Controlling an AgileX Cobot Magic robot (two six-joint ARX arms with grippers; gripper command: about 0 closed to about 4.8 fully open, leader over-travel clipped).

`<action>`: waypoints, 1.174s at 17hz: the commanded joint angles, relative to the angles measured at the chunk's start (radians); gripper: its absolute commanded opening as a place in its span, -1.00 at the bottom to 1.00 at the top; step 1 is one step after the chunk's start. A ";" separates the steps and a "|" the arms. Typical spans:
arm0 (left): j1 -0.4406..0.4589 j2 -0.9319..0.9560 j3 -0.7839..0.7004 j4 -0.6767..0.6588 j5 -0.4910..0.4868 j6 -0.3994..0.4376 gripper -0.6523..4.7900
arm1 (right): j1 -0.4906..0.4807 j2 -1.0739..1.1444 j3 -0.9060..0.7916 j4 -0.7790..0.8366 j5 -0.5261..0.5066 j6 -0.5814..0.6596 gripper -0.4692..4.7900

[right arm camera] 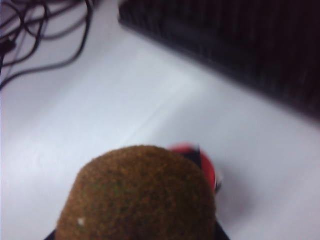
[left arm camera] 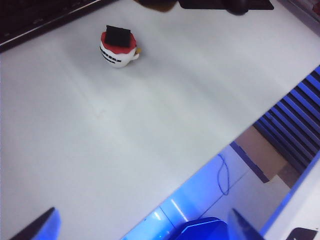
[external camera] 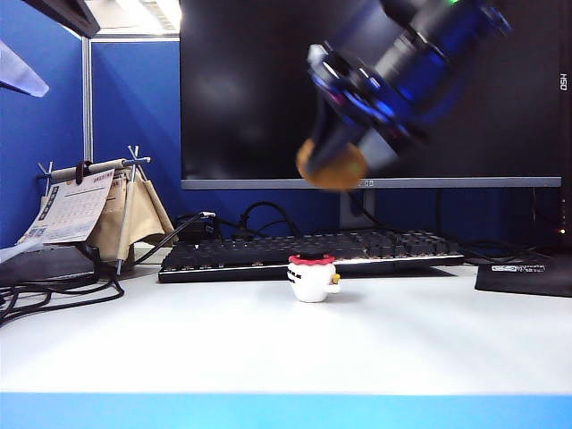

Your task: Place the kiwi on top of the doll with a flat head.

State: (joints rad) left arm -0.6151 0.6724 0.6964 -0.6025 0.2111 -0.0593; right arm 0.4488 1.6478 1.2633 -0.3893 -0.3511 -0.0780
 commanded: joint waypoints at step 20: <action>0.000 -0.002 0.003 0.024 -0.006 0.006 0.84 | 0.011 0.319 0.287 -0.232 0.016 -0.058 0.01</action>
State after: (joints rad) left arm -0.6155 0.6724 0.6964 -0.5838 0.2054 -0.0566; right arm 0.4583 1.9625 1.5455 -0.6323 -0.3332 -0.1322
